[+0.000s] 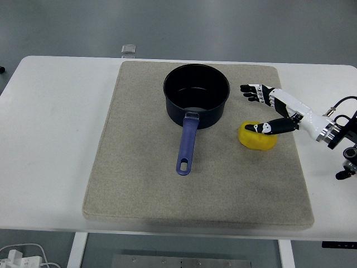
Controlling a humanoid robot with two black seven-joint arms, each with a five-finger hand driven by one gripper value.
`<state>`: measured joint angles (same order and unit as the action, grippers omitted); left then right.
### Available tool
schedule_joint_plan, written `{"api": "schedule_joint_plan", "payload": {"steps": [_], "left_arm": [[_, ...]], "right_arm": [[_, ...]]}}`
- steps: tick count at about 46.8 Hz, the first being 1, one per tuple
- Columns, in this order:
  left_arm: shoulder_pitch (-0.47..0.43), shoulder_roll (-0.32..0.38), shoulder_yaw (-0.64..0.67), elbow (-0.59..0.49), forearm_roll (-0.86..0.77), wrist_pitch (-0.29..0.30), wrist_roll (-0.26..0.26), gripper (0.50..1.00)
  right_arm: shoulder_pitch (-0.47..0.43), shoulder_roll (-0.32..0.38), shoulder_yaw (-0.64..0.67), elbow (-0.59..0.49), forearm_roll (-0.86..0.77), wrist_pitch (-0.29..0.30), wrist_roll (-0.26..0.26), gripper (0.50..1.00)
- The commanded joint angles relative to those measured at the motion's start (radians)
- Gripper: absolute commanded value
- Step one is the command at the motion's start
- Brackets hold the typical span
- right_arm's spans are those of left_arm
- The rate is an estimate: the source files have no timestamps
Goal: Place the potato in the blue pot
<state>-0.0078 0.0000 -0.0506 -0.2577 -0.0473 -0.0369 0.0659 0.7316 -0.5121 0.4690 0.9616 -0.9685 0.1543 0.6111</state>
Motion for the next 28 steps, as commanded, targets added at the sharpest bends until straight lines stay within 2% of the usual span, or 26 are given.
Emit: {"api": "schedule_joint_plan", "payload": {"steps": [1,9,28], "left_arm": [[0.0,0.0,0.0,0.0,0.0,0.0,-0.001,0.994],[0.0,0.0,0.0,0.0,0.0,0.0,0.0,0.994],[0.0,0.0,0.0,0.002,0.0,0.0,0.0,0.994]], "right_arm": [[-0.011,-0.003,-0.001,0.006,-0.009,-0.022,0.0,0.915],[-0.018,-0.016,-0.015,0.012,-0.075,-0.048,0.0,0.915],[-0.054,-0.068,-0.038,0.052,-0.142,-0.05,0.0,0.915]]}}
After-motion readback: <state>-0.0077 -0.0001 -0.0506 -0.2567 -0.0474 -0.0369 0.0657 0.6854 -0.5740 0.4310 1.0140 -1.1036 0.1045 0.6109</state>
